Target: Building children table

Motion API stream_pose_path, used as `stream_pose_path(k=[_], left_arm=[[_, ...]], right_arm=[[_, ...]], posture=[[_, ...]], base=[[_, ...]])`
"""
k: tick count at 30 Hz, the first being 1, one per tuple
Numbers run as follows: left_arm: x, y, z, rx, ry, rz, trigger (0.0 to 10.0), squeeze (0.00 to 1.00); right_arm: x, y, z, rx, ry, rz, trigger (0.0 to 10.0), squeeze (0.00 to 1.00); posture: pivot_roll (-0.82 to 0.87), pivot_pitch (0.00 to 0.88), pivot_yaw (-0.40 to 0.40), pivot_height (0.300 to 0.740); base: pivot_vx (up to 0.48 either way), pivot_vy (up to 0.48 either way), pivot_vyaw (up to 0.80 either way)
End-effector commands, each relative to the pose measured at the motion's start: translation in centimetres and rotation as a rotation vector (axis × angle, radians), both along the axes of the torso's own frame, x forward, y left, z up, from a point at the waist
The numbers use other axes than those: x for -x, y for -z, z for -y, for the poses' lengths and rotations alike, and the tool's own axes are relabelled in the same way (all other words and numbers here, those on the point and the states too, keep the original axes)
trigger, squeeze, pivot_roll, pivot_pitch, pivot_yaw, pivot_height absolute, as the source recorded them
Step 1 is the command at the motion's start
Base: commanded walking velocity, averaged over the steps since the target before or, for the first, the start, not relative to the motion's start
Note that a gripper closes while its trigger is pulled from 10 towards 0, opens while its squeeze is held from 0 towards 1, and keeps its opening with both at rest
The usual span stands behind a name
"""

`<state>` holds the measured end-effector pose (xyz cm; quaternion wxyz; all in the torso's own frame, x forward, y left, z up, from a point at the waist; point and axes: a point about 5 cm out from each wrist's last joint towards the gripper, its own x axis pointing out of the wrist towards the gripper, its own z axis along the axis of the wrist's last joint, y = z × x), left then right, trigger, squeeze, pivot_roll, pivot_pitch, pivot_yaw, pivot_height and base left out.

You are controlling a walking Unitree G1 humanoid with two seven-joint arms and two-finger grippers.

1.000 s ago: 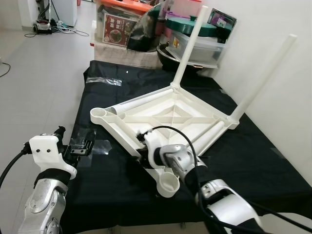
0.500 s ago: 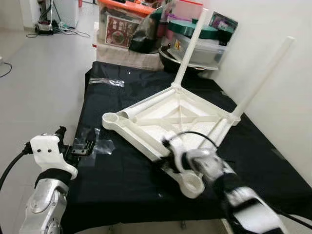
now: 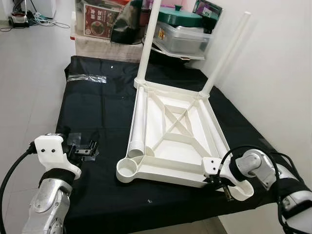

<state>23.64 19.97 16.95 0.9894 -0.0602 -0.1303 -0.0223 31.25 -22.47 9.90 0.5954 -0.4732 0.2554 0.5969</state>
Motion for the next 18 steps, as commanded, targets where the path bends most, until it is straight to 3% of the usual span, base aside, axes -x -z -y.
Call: stream_pose_path(k=[1,4,6,11,14,18], left_arm=[[0.0,0.3,0.3,0.011,0.017,-0.014,10.0,0.00],[0.0,0.3,0.3,0.010,0.019,-0.016,10.0,0.00],[0.0,0.4,0.3,0.008,0.019,-0.019,10.0,0.00],[0.1,0.4,0.2,0.006,0.018,-0.022,10.0,0.00],[0.1,0.4,0.2,0.004,0.016,-0.023,10.0,0.00],[0.0,0.3,0.1,0.001,0.016,-0.024,10.0,0.00]], right_arm=[[-0.2,0.3,-0.4,0.076,-0.065,0.072,0.0,0.00],[-0.6,-0.2,-0.6,0.075,-0.096,0.124,0.0,0.00],[-1.4,-0.8,0.3,0.181,-0.099,0.175,0.0,0.00],[-1.9,-1.3,1.5,0.314,-0.164,0.262,0.0,0.00],[-1.9,-1.4,1.8,0.357,-0.225,0.310,0.0,0.00],[-2.3,-1.7,1.2,0.338,-0.238,0.374,0.0,0.00]], posture=[[0.12,0.000,-0.217,0.740],[0.12,0.000,-0.217,0.740],[0.14,0.000,-0.222,0.740],[0.14,0.000,-0.223,0.740],[0.14,0.000,-0.221,0.740],[0.14,0.000,-0.214,0.740]], base=[[0.000,0.000,0.00],[0.000,0.000,0.00],[0.000,0.000,0.00],[0.000,0.000,0.00],[0.000,0.000,0.00],[0.000,0.000,0.00]])
